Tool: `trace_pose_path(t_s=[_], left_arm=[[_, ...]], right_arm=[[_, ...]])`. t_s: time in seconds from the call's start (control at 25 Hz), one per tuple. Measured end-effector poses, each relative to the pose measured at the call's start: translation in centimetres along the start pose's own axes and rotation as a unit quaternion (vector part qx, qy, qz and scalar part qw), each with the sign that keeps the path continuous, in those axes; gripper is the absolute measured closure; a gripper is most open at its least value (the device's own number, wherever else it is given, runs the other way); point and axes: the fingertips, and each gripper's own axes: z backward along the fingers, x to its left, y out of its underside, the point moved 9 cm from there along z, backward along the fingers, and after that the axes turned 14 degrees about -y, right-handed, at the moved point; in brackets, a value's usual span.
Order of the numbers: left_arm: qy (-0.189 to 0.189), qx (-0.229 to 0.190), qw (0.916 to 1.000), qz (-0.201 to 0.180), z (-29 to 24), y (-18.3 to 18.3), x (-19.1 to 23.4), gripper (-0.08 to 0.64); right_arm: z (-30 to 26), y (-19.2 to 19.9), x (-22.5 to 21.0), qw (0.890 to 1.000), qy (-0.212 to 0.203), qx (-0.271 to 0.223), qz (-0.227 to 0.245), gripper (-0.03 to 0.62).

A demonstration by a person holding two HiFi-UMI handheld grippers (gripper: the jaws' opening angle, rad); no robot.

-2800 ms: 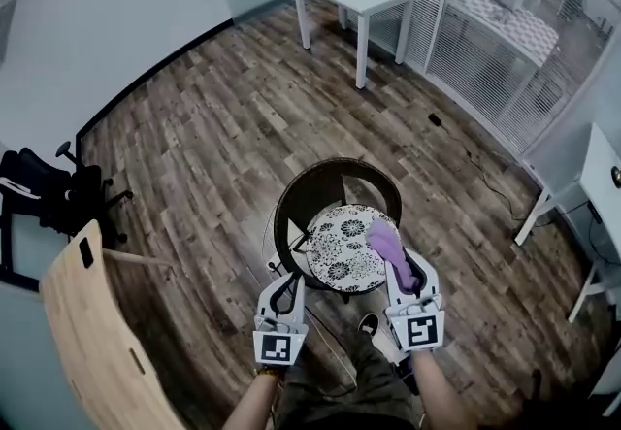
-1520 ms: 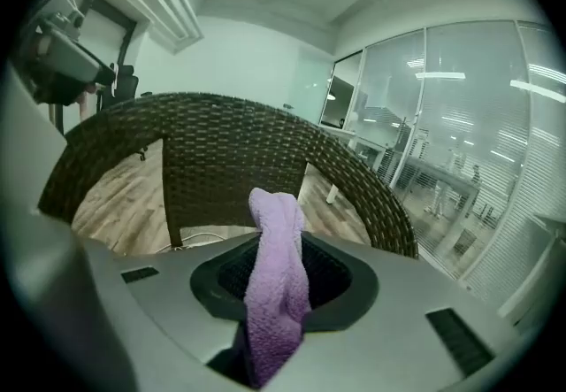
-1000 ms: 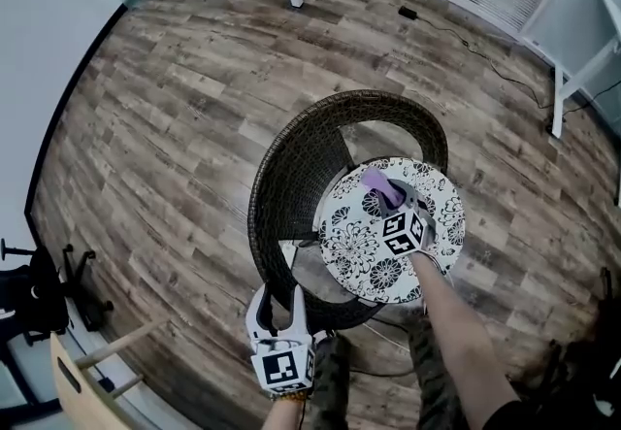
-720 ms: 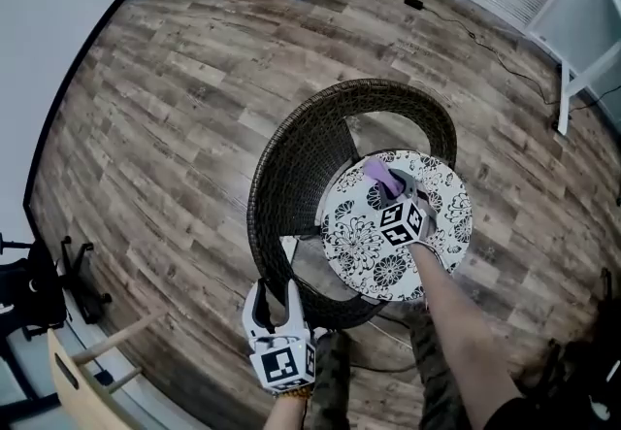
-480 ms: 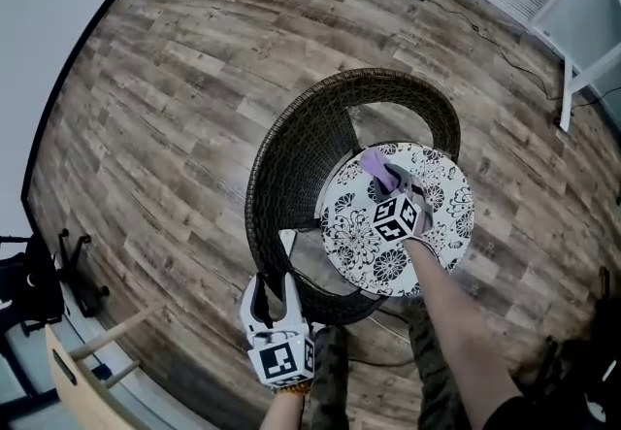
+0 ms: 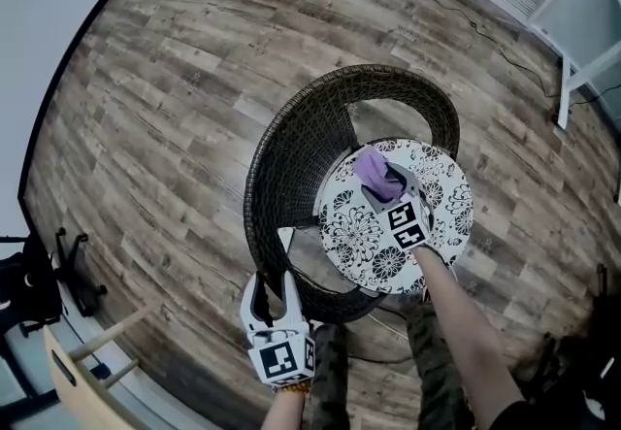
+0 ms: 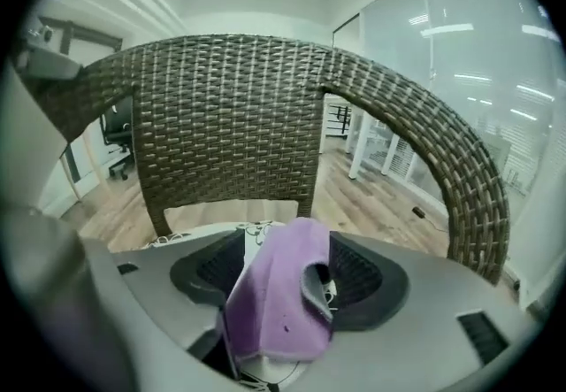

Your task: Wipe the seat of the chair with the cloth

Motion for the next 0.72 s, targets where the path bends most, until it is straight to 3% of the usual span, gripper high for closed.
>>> trace_pose_path(t_s=[0.08,0.16,0.2,0.36,0.48,0.72], left_arm=[[0.002,-0.002,1.0,-0.003,-0.1,0.0,0.1,0.382],[0.004,0.001,1.0,-0.005,-0.2,0.2,0.0,0.382],[0.006,0.004,1.0,-0.005,-0.3,0.4,-0.1,0.382],[0.004,0.012,0.9999,0.0,-0.4,0.8,-0.3,0.382],[0.001,0.014,0.9999,0.002,-0.6,0.9,-0.3,0.396],[-0.002,0.025,0.9997,0.008,-0.7,1.3,-0.4,0.394]], right_arm=[[0.0,-0.1,-0.2,1.0,0.018,0.017,0.005,0.33],[-1.1,0.8,-0.8,0.998,0.027,0.062,0.0,0.406],[-1.8,1.3,-1.2,0.996,0.028,0.083,-0.008,0.41],[-3.7,1.6,-1.6,0.991,0.006,0.129,-0.027,0.468],[-3.7,0.6,-1.1,0.991,-0.011,0.126,-0.031,0.531],[-3.6,-0.1,3.4,0.99,-0.062,0.124,0.004,0.542]])
